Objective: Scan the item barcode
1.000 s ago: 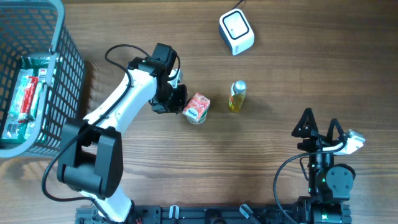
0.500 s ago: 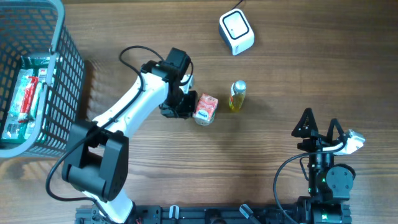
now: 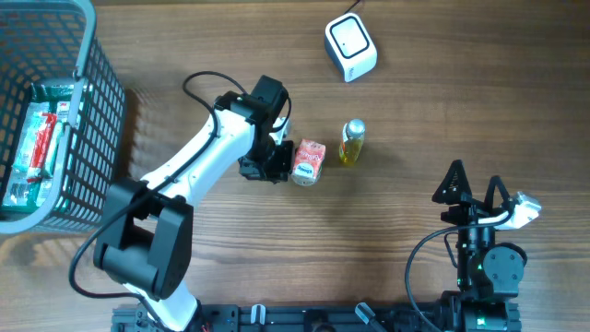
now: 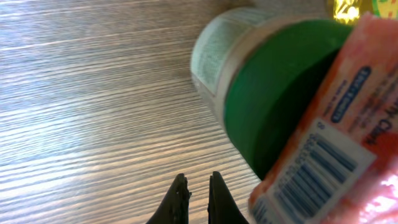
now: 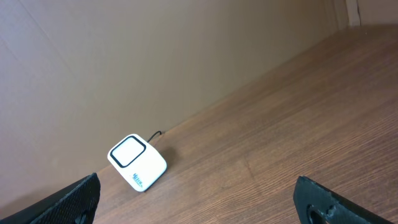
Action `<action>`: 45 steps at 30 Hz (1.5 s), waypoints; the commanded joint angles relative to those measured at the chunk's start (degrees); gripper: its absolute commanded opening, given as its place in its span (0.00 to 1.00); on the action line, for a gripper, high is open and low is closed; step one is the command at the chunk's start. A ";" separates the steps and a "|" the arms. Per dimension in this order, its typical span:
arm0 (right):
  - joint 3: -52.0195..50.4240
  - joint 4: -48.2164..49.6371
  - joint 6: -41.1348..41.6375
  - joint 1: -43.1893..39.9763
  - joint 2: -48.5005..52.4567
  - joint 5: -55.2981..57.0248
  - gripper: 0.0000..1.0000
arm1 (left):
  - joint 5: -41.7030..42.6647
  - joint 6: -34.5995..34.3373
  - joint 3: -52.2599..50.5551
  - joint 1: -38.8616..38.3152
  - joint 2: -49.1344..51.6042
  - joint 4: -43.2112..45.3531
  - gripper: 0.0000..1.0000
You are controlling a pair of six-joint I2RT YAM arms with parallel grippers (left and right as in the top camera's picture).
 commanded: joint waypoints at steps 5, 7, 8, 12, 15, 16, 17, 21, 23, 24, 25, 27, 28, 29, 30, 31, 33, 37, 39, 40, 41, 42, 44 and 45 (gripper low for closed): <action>-0.02 0.20 -0.22 -0.22 -0.15 -0.55 1.00 | -2.49 -2.12 5.62 1.49 -13.31 0.00 0.09; -0.02 0.20 -0.22 -0.22 -0.15 -0.55 1.00 | -2.47 -2.10 5.62 1.07 -14.78 -0.24 0.11; -0.02 0.20 -0.20 -0.22 -0.15 -0.55 1.00 | -2.47 -2.08 5.62 0.66 -15.10 -0.35 0.12; -0.02 0.20 -0.20 -0.22 -0.15 -0.55 1.00 | -2.47 -2.10 5.62 -0.07 -15.08 -0.22 0.31; -0.02 0.20 -0.22 -0.22 -0.15 -0.55 1.00 | -2.43 -2.08 5.62 -0.09 -15.08 -0.13 0.37; -0.02 0.20 -0.22 -0.22 -0.15 -0.55 1.00 | -2.43 -2.08 5.62 -0.09 -15.08 -0.33 0.37; -0.02 0.20 -0.22 -0.22 -0.15 -0.55 1.00 | -2.40 -2.10 5.60 -0.09 -15.08 -0.66 0.37; -0.02 0.20 -0.20 -0.22 -0.15 -0.55 1.00 | -2.45 -2.08 5.51 -1.14 -14.93 -0.83 0.36; -0.02 0.20 -0.20 -0.22 -0.15 -0.55 1.00 | -2.47 -2.05 5.51 -2.05 -14.51 -0.81 0.36; -0.02 0.20 -0.20 -0.22 -0.15 -0.55 1.00 | -2.47 -2.08 5.51 -2.89 -13.62 -0.79 0.36; -0.02 0.20 -0.20 -0.22 -0.15 -0.55 1.00 | -2.45 -2.10 5.51 -3.17 -13.20 -0.79 0.36; -0.02 0.20 -0.20 -0.22 -0.15 -0.52 1.00 | -2.45 -2.10 5.51 -3.78 -12.31 -0.79 0.36; -0.02 0.20 -0.22 -0.22 -0.15 -0.55 1.00 | -2.45 -2.08 5.51 -4.33 -11.69 -0.79 0.36; -0.02 0.20 -0.20 -0.22 -0.15 -0.55 1.00 | -2.47 -2.05 5.51 -4.72 -11.30 -0.76 0.37; -0.02 0.20 -0.22 -0.22 -0.15 -0.55 0.99 | -2.47 -2.03 5.51 -5.33 -10.73 -0.79 0.38; -0.02 0.20 -0.22 -0.22 -0.15 -0.55 1.00 | -2.47 -2.03 5.51 -5.73 -10.36 -0.76 0.38; -0.02 0.20 -0.20 -0.22 -0.15 -0.55 1.00 | -2.51 -2.03 5.51 -6.29 -9.38 -0.76 0.38; -0.02 0.20 -0.17 -0.22 -0.15 -0.55 1.00 | -3.54 -1.64 5.49 -6.51 -7.78 -0.81 0.38; -0.02 0.20 -0.20 -0.22 -0.15 -0.55 1.00 | -3.80 -1.64 5.49 -6.51 -7.30 -0.79 0.39; -0.02 0.20 -0.22 -0.22 -0.15 -0.52 1.00 | -3.80 -1.64 5.49 -6.51 -7.10 -0.70 0.40; -0.02 0.20 -0.20 -0.22 -0.15 -0.55 1.00 | -3.80 -1.64 5.49 -6.51 -6.91 -0.63 0.41; -0.02 0.20 -0.22 -0.22 -0.15 -0.55 1.00 | -3.80 -1.64 5.49 -6.51 -6.78 -0.63 0.46; -0.02 0.20 -0.22 -0.22 -0.15 -0.55 1.00 | -3.89 -1.55 5.44 -6.67 -6.45 -0.61 0.51; -0.02 0.20 -0.20 -0.22 -0.15 -0.55 1.00 | -4.59 -1.42 5.40 -6.91 -6.32 -0.63 0.53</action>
